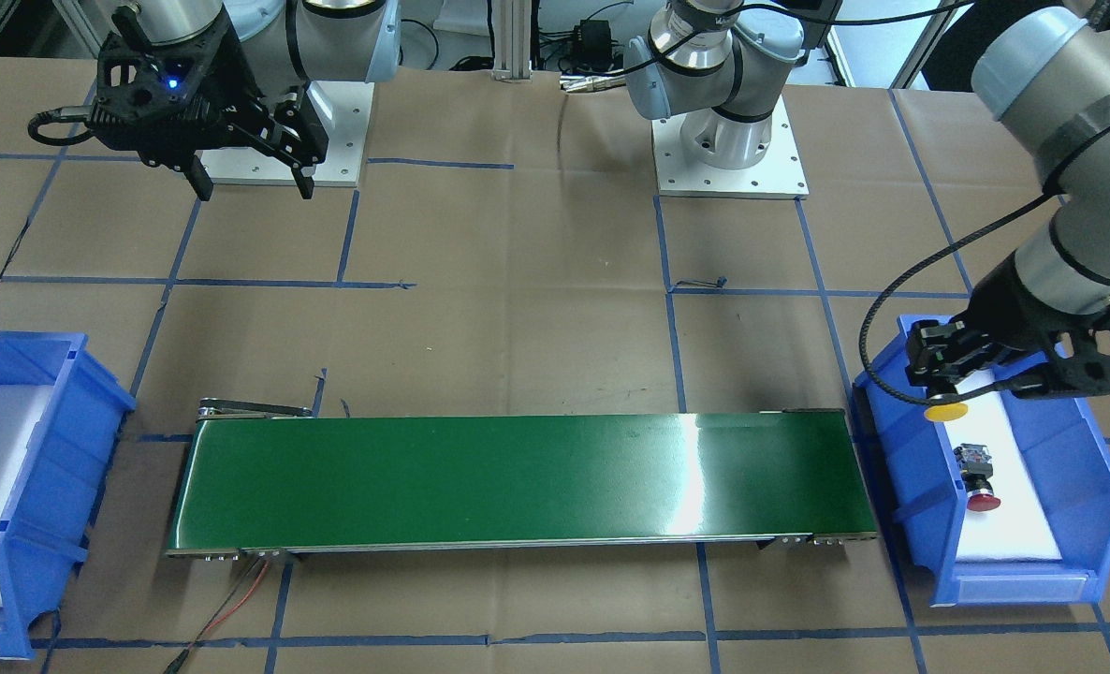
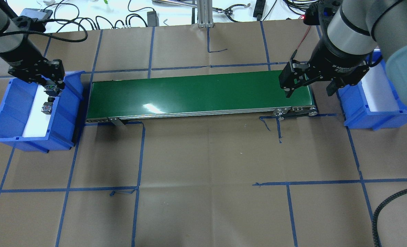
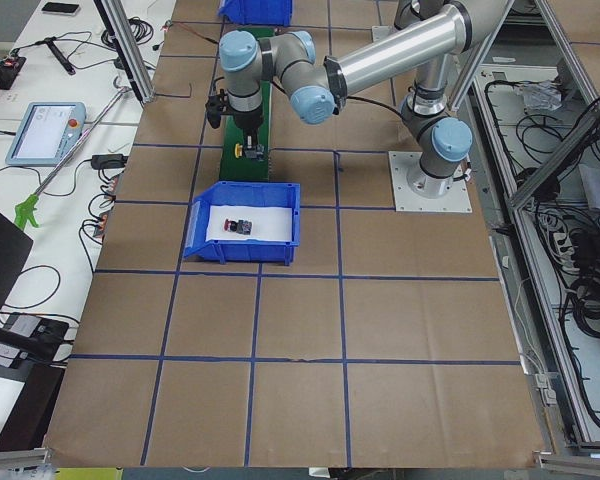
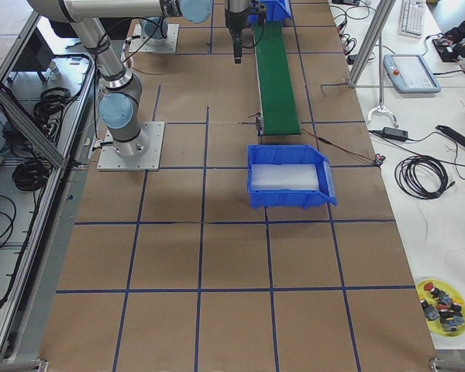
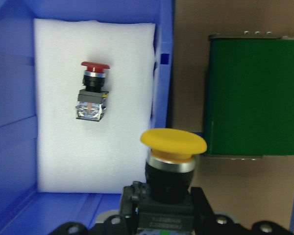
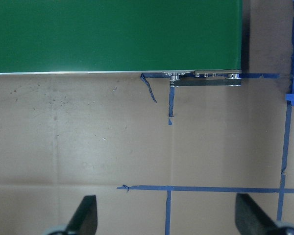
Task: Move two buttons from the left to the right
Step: 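Lift the yellow button and carry it onto the green conveyor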
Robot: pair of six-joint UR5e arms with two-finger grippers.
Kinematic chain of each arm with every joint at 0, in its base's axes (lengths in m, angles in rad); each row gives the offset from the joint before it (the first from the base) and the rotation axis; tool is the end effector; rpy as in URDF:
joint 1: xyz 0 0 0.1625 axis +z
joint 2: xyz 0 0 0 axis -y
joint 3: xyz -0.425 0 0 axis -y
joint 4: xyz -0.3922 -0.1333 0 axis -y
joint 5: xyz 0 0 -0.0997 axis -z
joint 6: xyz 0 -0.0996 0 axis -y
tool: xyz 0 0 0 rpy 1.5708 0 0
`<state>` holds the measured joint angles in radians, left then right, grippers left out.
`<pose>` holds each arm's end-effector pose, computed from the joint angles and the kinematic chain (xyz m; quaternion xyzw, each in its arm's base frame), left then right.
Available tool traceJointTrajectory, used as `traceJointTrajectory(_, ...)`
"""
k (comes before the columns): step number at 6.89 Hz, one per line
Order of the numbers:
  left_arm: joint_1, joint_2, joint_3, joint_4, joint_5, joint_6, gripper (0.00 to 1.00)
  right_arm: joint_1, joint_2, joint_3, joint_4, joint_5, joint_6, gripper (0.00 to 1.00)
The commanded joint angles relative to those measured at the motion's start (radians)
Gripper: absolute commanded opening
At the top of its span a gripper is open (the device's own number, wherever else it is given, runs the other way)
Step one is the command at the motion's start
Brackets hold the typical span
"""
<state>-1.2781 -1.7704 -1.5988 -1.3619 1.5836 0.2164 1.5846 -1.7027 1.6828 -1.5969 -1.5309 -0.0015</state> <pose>0.0364 -0.5783 0.3891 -0.0381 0.9992 0.0107 0.0038 0.1433 -0.4385 0.4968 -0.0081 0.9995 -0.0229 0.0201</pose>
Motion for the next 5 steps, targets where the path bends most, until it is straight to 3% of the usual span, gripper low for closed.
traceJointTrajectory(1,-0.139,-0.041,-0.032,0.083,-0.001,-0.164,0.03,0.0,0.0,0.0,0.0,0.0,0.0,1.0)
traceJointTrajectory(5,-0.176,-0.156,-0.128,0.309,-0.002,-0.223,0.03,0.0,0.0,0.0,0.0,0.0,0.0,1.0)
